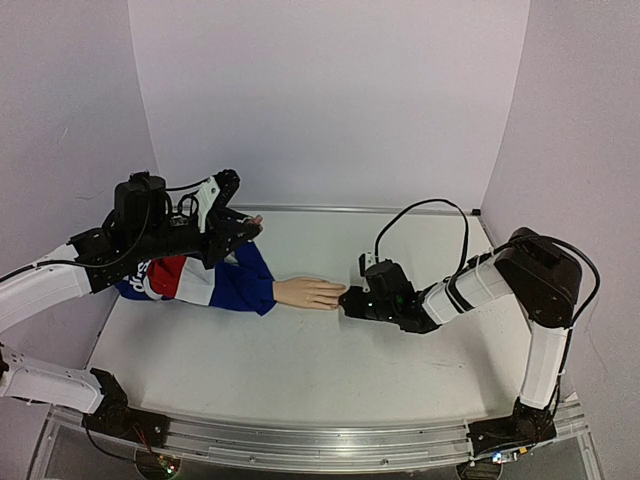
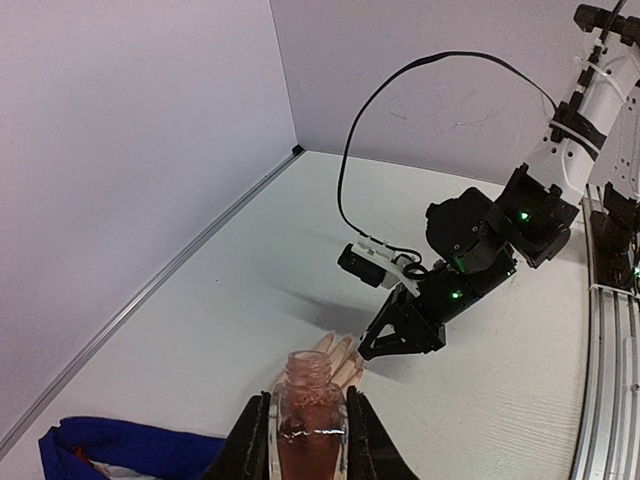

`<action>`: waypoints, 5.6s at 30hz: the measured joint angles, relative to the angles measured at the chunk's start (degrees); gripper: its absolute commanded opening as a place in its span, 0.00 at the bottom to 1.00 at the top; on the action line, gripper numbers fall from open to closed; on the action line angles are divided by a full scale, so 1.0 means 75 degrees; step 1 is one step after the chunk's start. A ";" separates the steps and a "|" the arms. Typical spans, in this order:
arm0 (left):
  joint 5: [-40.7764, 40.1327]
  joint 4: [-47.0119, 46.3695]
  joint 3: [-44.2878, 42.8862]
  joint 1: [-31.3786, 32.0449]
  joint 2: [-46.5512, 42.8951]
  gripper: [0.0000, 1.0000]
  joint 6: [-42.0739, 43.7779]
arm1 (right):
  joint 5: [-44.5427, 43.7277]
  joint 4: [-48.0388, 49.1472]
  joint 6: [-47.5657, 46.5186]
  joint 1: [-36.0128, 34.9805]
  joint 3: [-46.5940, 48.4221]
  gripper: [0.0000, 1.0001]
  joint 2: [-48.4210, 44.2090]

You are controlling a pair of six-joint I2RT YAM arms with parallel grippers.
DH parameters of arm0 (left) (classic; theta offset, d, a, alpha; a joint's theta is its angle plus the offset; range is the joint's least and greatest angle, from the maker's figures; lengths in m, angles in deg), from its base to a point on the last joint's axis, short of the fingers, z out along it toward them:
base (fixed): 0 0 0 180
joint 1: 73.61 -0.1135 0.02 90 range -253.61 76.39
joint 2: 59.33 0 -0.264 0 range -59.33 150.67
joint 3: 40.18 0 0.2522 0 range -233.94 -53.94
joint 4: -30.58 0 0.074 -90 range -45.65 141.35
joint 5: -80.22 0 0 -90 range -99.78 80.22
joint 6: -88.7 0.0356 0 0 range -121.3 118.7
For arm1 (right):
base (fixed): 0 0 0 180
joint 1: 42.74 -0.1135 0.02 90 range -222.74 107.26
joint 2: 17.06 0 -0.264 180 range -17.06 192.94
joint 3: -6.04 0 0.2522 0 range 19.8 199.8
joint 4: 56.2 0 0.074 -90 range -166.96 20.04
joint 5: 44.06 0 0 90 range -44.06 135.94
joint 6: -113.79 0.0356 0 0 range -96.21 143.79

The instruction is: Paint the nails

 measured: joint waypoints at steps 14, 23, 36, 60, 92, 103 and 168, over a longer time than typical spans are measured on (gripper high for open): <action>0.0000 0.0000 0.0000 0.0000 0.0000 0.00 0.0000 | -0.0105 -0.0303 0.0026 0.0000 -0.0306 0.00 -0.0589; 0.0128 0.0000 0.0000 0.0000 0.0003 0.00 -0.0003 | 0.0323 -0.0350 -0.0300 0.0003 -0.0688 0.00 -0.2256; 0.1434 0.0006 0.0000 0.0003 0.0504 0.00 0.0003 | 0.3465 -0.1950 -0.1652 0.0364 0.0866 0.00 -0.3182; 0.2535 0.0012 0.0000 0.0344 0.1003 0.00 0.0236 | 0.5473 -0.4068 -0.3037 -0.0201 0.3337 0.00 -0.3281; 0.2512 0.0012 0.0000 0.0411 0.1003 0.00 0.0239 | 0.5321 -0.3861 -0.2911 -0.0353 0.3322 0.00 -0.2946; 0.2512 0.0012 0.0000 0.0417 0.1003 0.00 0.0239 | 0.5321 -0.3800 -0.2888 -0.0353 0.3197 0.00 -0.2946; 0.2576 0.0391 -0.0006 0.0475 0.1008 0.00 0.0047 | 0.5977 -0.2253 -0.2655 -0.0580 0.2396 0.00 -0.2457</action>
